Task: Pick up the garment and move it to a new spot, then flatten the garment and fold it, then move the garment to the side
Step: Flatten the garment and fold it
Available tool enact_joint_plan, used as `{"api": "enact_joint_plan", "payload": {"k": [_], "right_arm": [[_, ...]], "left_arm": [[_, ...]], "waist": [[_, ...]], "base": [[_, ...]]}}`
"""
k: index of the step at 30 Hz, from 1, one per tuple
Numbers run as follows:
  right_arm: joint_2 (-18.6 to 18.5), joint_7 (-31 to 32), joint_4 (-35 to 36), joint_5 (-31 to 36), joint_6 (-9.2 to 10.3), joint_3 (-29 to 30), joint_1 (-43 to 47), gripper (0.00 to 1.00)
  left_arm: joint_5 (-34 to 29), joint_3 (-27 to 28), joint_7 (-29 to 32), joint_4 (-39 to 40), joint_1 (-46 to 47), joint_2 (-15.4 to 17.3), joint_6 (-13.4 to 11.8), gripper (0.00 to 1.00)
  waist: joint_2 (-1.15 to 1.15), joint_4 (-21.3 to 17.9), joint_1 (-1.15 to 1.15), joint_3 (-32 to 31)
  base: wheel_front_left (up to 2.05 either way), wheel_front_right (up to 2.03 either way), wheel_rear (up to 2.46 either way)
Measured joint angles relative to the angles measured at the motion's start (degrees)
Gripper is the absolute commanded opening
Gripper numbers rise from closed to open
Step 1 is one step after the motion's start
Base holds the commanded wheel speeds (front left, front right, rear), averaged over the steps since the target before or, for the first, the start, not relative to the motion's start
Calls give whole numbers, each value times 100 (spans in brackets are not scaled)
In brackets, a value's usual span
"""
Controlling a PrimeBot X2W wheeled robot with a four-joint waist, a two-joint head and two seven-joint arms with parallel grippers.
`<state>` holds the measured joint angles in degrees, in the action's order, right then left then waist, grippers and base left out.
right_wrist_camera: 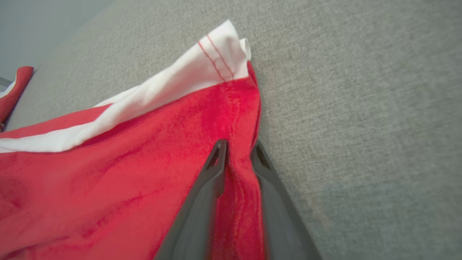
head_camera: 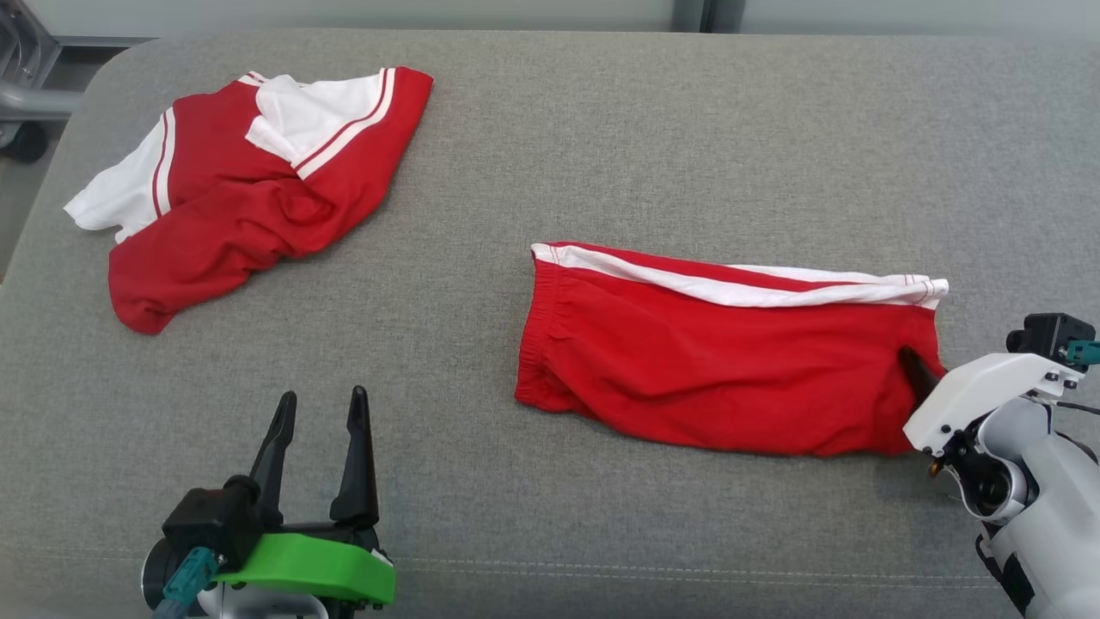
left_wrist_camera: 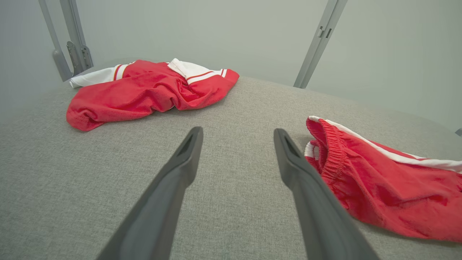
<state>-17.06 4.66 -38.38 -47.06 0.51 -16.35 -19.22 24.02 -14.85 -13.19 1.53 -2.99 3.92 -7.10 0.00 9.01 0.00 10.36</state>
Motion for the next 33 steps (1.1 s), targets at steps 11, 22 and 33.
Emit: {"api": "enact_joint_plan", "payload": {"k": [11,22,33], "right_arm": [[18,1,-274,-252,-280,179,-263,0],[-735,53,-546,-224,-301,376,-410,0],[-270,254,-193,-414,-555,253,-755,0]], "left_arm": [[0,146,-7,-86,7,-25,-1,100],[0,119,-48,-104,3,-44,-3,100],[0,-9,-48,-158,3,-62,-3,100]], "waist": [[0,-80,0,-117],[0,-284,0,-207],[0,-342,0,-299]], "base": [[0,0,0],[0,0,0],[0,0,0]]}}
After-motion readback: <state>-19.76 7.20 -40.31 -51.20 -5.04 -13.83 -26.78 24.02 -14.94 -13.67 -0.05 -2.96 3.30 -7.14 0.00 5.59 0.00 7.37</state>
